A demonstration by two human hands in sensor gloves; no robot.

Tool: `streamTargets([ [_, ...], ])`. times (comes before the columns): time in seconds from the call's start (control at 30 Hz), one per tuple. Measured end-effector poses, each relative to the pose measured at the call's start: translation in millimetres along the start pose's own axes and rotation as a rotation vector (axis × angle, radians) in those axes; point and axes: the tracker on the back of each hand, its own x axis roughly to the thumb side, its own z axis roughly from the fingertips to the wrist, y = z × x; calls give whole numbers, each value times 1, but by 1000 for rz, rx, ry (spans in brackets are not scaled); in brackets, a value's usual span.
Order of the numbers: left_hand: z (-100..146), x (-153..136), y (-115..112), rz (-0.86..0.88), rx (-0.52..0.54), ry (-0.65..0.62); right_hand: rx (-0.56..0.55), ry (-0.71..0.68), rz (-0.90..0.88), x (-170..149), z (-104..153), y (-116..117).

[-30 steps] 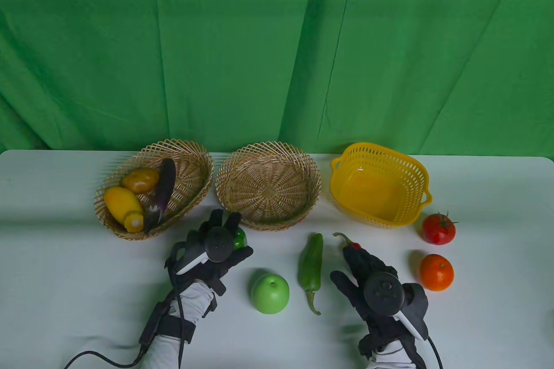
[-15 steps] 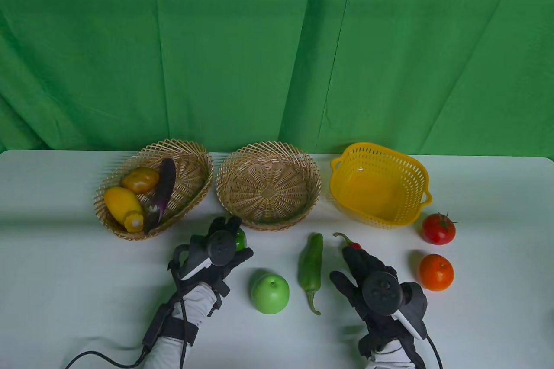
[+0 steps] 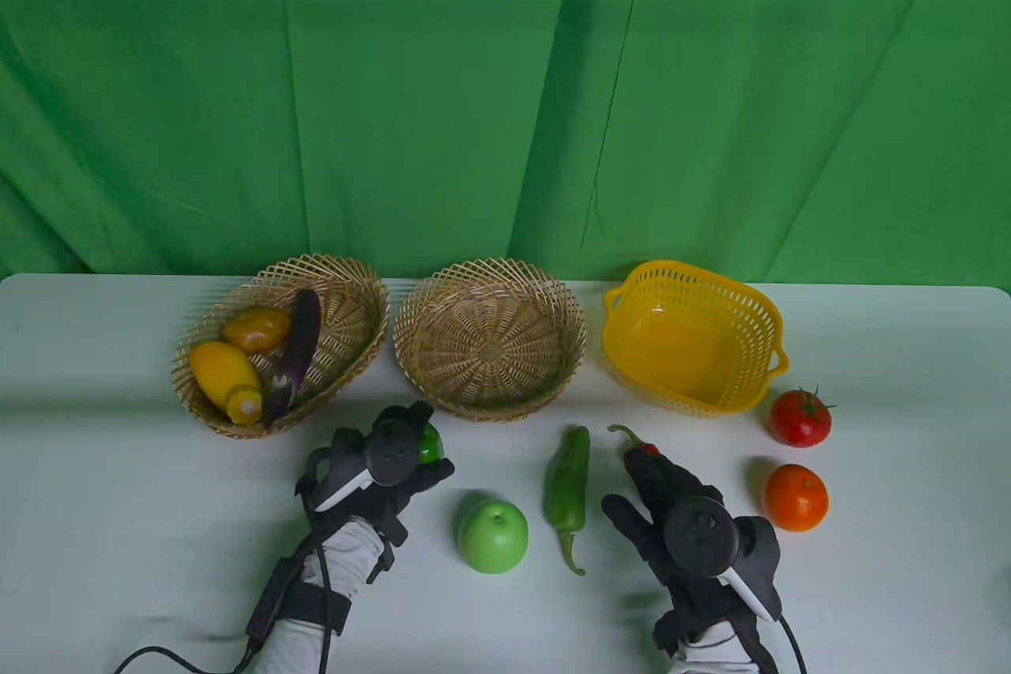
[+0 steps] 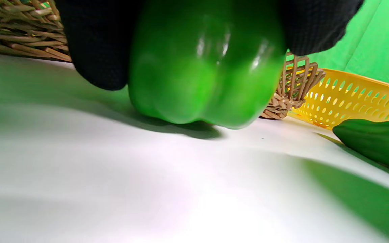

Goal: Place 10 objects into 3 containers, with green background

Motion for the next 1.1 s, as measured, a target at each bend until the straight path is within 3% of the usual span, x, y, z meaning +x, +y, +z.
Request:
streamTargets([
  [0.57,14,12,42,6,75,-34,-4,-14,-27,0,1,0],
  [1.1,-14,36,86,12,193,-47,-6,-10,-30,-1,1,-1],
])
